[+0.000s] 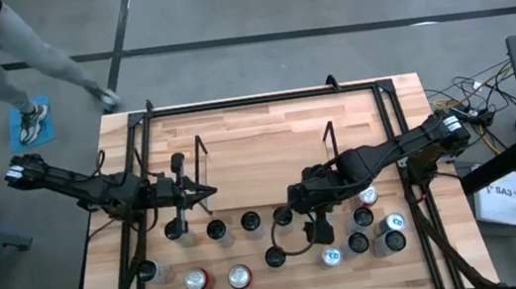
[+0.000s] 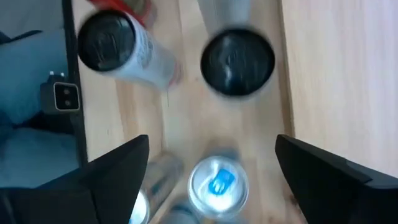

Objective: Place canned beverage on shelf
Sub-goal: Put the top left blue soda can on the shelf

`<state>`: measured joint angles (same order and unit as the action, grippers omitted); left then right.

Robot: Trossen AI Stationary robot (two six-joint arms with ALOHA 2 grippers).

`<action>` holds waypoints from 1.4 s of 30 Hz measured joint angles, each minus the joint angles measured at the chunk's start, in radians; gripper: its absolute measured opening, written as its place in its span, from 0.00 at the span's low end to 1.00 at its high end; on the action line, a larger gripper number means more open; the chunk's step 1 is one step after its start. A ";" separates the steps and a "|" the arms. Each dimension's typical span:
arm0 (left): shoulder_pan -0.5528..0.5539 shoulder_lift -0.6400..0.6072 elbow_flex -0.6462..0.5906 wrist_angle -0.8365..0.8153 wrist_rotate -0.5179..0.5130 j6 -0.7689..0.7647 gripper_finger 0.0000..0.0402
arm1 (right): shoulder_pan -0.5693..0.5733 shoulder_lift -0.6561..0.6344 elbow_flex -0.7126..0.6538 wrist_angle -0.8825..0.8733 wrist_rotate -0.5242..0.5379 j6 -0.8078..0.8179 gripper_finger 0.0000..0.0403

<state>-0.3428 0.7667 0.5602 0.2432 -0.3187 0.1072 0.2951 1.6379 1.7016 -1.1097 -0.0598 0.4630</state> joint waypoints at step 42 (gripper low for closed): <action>0.000 0.001 0.000 0.018 -0.041 0.102 0.00 | 0.109 0.154 -0.004 -0.195 0.116 0.443 0.81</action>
<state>-0.3424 0.7677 0.5602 0.2615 -0.3599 0.2092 0.4045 1.7919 1.6974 -1.3052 0.0563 0.9062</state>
